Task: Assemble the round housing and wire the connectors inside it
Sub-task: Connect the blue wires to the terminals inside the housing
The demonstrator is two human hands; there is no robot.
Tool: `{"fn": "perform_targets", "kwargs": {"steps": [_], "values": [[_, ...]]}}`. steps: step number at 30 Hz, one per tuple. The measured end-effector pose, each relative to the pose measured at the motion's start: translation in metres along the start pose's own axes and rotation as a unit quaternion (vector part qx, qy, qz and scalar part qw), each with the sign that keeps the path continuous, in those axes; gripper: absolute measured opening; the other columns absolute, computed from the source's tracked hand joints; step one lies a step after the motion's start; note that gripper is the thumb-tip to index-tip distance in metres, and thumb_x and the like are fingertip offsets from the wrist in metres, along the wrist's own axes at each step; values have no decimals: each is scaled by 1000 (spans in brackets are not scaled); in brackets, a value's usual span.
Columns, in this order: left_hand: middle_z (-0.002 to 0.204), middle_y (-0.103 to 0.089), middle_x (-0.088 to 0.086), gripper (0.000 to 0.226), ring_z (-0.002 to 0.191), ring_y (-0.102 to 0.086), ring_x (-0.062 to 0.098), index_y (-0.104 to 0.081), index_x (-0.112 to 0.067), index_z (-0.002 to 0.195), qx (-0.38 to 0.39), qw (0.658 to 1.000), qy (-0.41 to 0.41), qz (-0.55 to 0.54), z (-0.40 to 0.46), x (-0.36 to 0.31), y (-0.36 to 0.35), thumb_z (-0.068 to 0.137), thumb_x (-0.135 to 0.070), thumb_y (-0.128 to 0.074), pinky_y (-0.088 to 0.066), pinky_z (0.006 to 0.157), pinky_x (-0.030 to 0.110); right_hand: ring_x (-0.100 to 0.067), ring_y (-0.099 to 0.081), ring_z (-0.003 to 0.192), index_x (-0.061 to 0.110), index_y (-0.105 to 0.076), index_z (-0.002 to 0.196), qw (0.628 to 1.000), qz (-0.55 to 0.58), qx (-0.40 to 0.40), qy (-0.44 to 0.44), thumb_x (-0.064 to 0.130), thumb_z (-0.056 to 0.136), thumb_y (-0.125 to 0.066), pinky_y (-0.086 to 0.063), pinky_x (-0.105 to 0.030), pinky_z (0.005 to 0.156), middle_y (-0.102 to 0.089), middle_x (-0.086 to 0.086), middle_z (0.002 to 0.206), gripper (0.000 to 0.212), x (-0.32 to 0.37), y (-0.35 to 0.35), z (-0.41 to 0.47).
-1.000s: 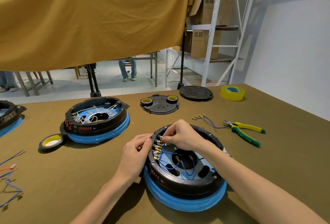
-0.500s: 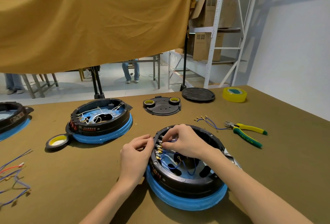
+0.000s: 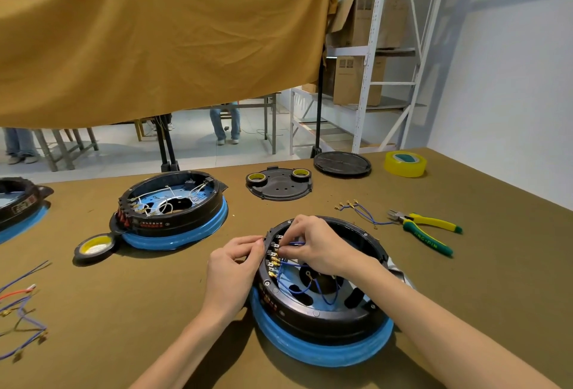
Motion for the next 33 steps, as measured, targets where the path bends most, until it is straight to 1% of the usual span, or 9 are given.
{"fn": "perform_targets", "kwargs": {"steps": [3,7,10,12,14,16,23,29,33], "values": [[110,-75,-11,16,105,-68,2,-82,-23,101,38,999,-5,15,3,0,-3,98,-20,-66,-58,83,21,-5,-54,93,24,-79,98,1000,-13,-17,-2,32,90,-77,-46,-29,82,-58,14,96,12,2,4,-5],[111,-75,-13,21,106,-69,4,-80,-21,111,35,999,-14,38,-1,-1,-6,100,-28,-63,-59,93,37,-5,-51,85,28,-75,88,992,-67,-107,3,44,88,-74,-41,-30,85,-54,10,90,17,8,21,-17],[110,-76,-12,22,106,-70,4,-79,-21,112,22,999,-16,39,-3,-1,-5,100,-27,-63,-59,94,41,-4,-53,74,28,-79,85,992,-91,-79,29,50,87,-72,-39,-24,74,-56,13,75,23,16,17,-24],[110,-76,-12,21,107,-69,3,-80,-20,111,16,999,-16,38,-3,-1,-4,100,-26,-63,-58,95,39,-5,-53,72,28,-81,90,993,-105,-51,37,48,89,-71,-37,-27,75,-57,13,72,23,18,10,-26],[108,-76,-17,19,106,-68,-2,-81,-24,107,11,999,-22,43,-4,-4,-4,100,-26,-64,-57,94,32,-7,-50,75,28,-81,93,989,-130,-45,46,45,94,-69,-31,-33,84,-57,11,75,21,17,5,-25],[106,-76,-20,19,106,-67,-5,-82,-25,105,14,999,-25,45,-5,-4,-4,100,-27,-63,-56,92,24,-10,-49,79,28,-81,93,990,-122,-43,52,41,95,-69,-27,-35,85,-59,7,81,18,17,4,-23],[111,-74,-12,18,104,-66,-6,-82,-22,103,24,999,-14,24,-2,-2,-6,100,-22,-64,-51,80,7,-13,-53,85,26,-80,92,991,-113,-19,68,33,95,-70,-35,-41,93,-61,10,86,13,20,1,-16],[113,-73,-12,19,108,-65,-3,-81,-23,103,31,999,-6,21,0,1,-6,100,-23,-63,-53,83,12,-12,-57,84,21,-82,94,996,-68,1,66,28,94,-73,-46,-40,88,-65,6,87,11,18,-1,-16],[109,-76,-14,18,106,-68,-2,-81,-25,107,32,999,0,5,-2,2,-7,99,-26,-64,-55,83,13,-11,-61,78,20,-83,90,997,-51,28,43,34,90,-77,-50,-25,66,-71,6,82,14,14,3,-14]]}}
Point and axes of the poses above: each hand's wrist, its own z-axis towards the middle knuckle, its own y-axis out of the back of the hand, x = y × z, the point moved 7 cm from there along z, towards the middle knuckle
